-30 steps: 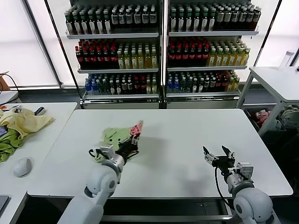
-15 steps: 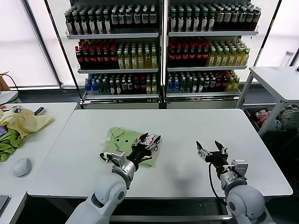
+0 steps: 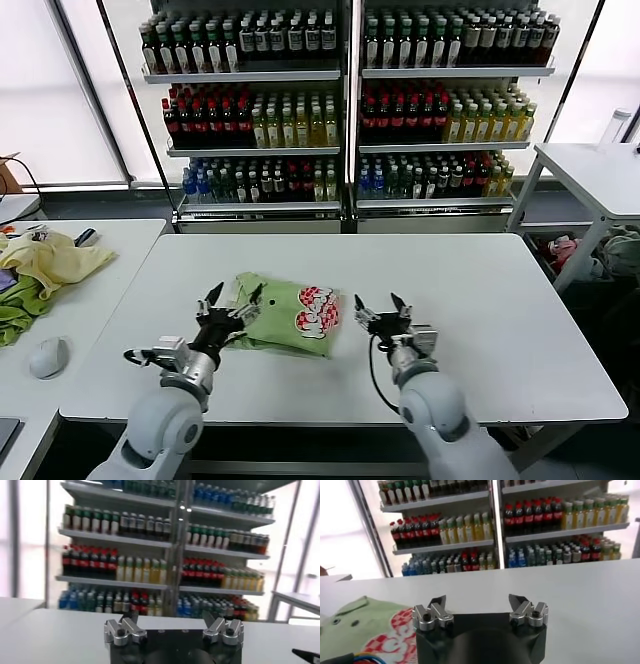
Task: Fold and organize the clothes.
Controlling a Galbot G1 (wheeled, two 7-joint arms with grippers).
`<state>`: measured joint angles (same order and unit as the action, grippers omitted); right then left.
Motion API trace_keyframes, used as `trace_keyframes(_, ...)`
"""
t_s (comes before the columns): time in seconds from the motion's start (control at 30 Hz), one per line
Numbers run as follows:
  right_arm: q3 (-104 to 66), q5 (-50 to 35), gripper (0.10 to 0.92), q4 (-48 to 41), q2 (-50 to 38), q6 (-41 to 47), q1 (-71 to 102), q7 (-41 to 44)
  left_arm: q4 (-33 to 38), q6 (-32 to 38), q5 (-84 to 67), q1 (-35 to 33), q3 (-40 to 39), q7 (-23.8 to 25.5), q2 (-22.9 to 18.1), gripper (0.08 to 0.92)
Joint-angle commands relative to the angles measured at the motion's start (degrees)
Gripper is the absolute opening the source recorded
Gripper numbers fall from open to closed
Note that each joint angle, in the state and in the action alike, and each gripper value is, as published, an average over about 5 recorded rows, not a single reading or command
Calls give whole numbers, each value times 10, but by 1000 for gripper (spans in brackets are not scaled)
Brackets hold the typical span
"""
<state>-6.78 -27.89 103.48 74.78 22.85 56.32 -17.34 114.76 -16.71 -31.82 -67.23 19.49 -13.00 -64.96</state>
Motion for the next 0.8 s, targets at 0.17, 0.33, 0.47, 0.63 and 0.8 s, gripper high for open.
trace_keyframes(0.17, 133, 19, 823, -173, 107, 1, -101, -72, 18, 27, 15, -76, 102, -19, 20, 823)
trace_keyframes(0.33, 132, 19, 822, -186, 112, 13, -99, -94, 19, 28, 16, -82, 104, -20, 20, 823)
trace_keyframes(0.47, 128, 17, 767, -180, 107, 16, -93, -104, 20, 27, 17, -83, 103, -21, 21, 823)
trace_keyframes(0.63, 122, 13, 630, -167, 96, 15, -88, -103, 21, 27, 16, -82, 100, -21, 20, 823)
trace_keyframes(0.8, 109, 15, 484, -164, 75, 26, -92, -91, 20, 26, 16, -80, 97, -21, 21, 823)
